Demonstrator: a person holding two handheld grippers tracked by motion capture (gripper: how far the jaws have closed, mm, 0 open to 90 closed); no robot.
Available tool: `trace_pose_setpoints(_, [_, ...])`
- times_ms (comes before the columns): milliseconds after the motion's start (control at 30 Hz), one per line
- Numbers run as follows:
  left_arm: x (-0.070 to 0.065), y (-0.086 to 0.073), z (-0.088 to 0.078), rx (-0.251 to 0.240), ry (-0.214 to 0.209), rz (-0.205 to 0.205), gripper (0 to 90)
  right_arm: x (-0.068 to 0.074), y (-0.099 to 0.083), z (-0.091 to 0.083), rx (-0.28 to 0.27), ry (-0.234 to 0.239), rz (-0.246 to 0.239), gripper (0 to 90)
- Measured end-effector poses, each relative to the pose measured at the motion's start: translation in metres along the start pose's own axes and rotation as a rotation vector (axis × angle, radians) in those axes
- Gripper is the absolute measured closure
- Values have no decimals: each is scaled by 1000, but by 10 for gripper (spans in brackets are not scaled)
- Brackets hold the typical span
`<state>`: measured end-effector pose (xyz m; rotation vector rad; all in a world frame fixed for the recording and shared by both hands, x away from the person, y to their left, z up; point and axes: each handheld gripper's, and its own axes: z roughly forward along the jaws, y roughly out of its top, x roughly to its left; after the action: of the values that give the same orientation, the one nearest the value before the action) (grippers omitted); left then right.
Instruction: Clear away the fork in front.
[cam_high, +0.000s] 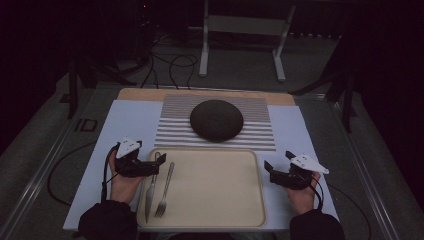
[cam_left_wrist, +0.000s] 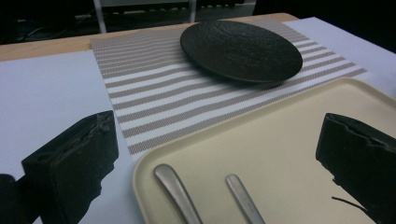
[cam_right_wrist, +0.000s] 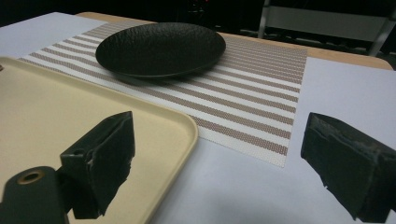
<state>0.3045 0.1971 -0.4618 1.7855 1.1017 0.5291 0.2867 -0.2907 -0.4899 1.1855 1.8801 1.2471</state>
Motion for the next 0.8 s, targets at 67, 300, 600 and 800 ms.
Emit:
trace_pose_setpoints(67, [1, 2, 1, -2, -1, 0, 1, 0, 0, 0, 2, 1, -1, 98])
trace_pose_setpoints(300, [2, 8, 6, -4, -12, -8, 1, 0, 0, 1, 4, 1, 0, 97])
trace_pose_setpoints(600, [-1, 21, 13, -7, -40, 0, 2, 0, 0, 1, 7, 0, 5, 97])
trace_pose_setpoints(800, [-3, 31, 18, -23, -50, 3, 2, 0, 0, 1, 7, -3, 3, 97])
